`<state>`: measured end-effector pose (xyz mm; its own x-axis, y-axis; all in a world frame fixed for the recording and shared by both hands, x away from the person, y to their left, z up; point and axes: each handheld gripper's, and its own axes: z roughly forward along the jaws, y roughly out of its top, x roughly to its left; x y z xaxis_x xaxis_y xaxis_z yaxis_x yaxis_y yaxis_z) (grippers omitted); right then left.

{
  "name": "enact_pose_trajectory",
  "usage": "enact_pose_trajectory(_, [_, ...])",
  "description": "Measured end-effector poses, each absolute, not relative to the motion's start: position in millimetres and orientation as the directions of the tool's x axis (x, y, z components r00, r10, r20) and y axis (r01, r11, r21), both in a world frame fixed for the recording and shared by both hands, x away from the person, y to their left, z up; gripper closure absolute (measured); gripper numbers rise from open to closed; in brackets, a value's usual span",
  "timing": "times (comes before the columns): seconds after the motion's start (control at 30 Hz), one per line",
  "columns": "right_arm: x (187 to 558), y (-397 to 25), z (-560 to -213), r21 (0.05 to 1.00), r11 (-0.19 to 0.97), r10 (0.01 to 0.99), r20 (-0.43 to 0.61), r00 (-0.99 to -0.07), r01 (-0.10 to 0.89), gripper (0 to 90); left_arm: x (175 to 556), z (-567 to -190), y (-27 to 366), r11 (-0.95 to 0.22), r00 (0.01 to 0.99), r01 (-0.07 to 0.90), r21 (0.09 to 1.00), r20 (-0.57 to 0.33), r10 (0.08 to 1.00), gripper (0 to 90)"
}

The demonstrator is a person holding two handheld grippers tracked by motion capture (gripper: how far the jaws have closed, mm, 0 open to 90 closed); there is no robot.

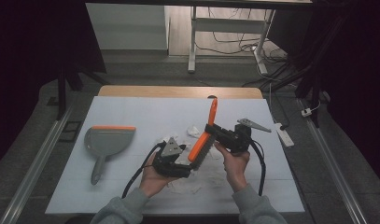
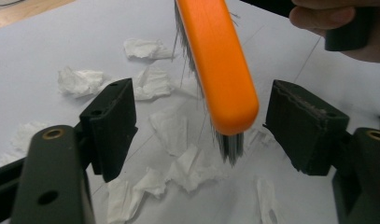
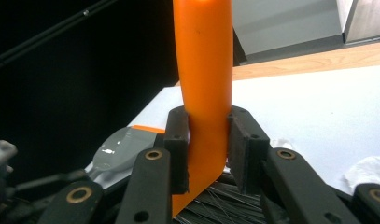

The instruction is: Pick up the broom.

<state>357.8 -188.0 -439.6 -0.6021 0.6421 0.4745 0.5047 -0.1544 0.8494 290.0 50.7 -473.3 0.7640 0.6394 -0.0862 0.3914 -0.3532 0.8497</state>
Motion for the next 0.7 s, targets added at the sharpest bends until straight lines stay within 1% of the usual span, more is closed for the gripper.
enact_pose_trajectory(0.17, [354.9,-185.5,-440.7,0.843,-0.186,0.632,0.497,-0.595,0.505,70.5,291.7,-481.9,43.6,-0.344,0.751,0.385,0.857,-0.073,0.656,32.2])
enact_pose_trajectory(0.27, [353.2,-183.4,-442.5,0.835,-0.207,0.623,0.514,-0.590,0.510,70.5,293.7,-485.5,41.1,-0.326,0.744,0.389,0.862,-0.086,0.662,37.4])
enact_pose_trajectory(0.3, [352.8,-182.5,-442.9,0.833,-0.212,0.620,0.519,-0.588,0.512,70.5,294.1,-486.3,40.9,-0.322,0.742,0.388,0.864,-0.085,0.665,39.9])
enact_pose_trajectory(0.33, [351.8,-180.8,-443.8,0.829,-0.216,0.617,0.526,-0.586,0.516,70.5,294.5,-486.8,40.8,-0.319,0.739,0.386,0.866,-0.083,0.669,46.0])
enact_pose_trajectory(0.37, [351.8,-180.8,-443.8,0.829,-0.216,0.617,0.526,-0.586,0.516,70.5,295.0,-487.1,41.0,-0.317,0.739,0.384,0.867,-0.083,0.668,46.0])
enact_pose_trajectory(0.4, [350.9,-178.9,-444.8,0.826,-0.220,0.613,0.531,-0.585,0.519,70.5,295.5,-487.4,41.1,-0.315,0.740,0.383,0.869,-0.084,0.668,52.2])
enact_pose_trajectory(0.43, [350.9,-178.9,-444.8,0.826,-0.220,0.613,0.531,-0.585,0.519,70.5,296.0,-487.7,41.2,-0.312,0.738,0.383,0.869,-0.085,0.670,52.2])
enact_pose_trajectory(0.5, [349.7,-176.8,-445.7,0.823,-0.225,0.610,0.536,-0.583,0.521,70.5,297.1,-487.9,42.0,-0.309,0.736,0.386,0.869,-0.088,0.671,58.3])
enact_pose_trajectory(0.53, [349.2,-175.9,-446.3,0.823,-0.225,0.609,0.536,-0.584,0.521,70.5,297.7,-488.1,42.5,-0.309,0.737,0.385,0.870,-0.088,0.670,62.3])
enact_pose_trajectory(0.57, [348.5,-174.0,-447.2,0.822,-0.223,0.607,0.538,-0.586,0.524,70.4,298.2,-488.1,43.1,-0.304,0.737,0.388,0.870,-0.094,0.670,72.9])
enact_pose_trajectory(0.6, [348.5,-174.0,-447.2,0.822,-0.223,0.607,0.538,-0.586,0.524,70.4,298.9,-488.2,44.0,-0.304,0.732,0.392,0.868,-0.095,0.674,72.9])
enact_pose_trajectory(0.67, [347.3,-171.9,-448.0,0.830,-0.215,0.614,0.524,-0.590,0.514,70.4,301.7,-488.6,47.1,-0.304,0.730,0.408,0.861,-0.108,0.675,77.0])
enact_pose_trajectory(0.7, [347.3,-171.9,-448.0,0.830,-0.215,0.614,0.524,-0.590,0.514,70.4,302.8,-488.7,48.8,-0.303,0.728,0.416,0.857,-0.115,0.676,77.0])
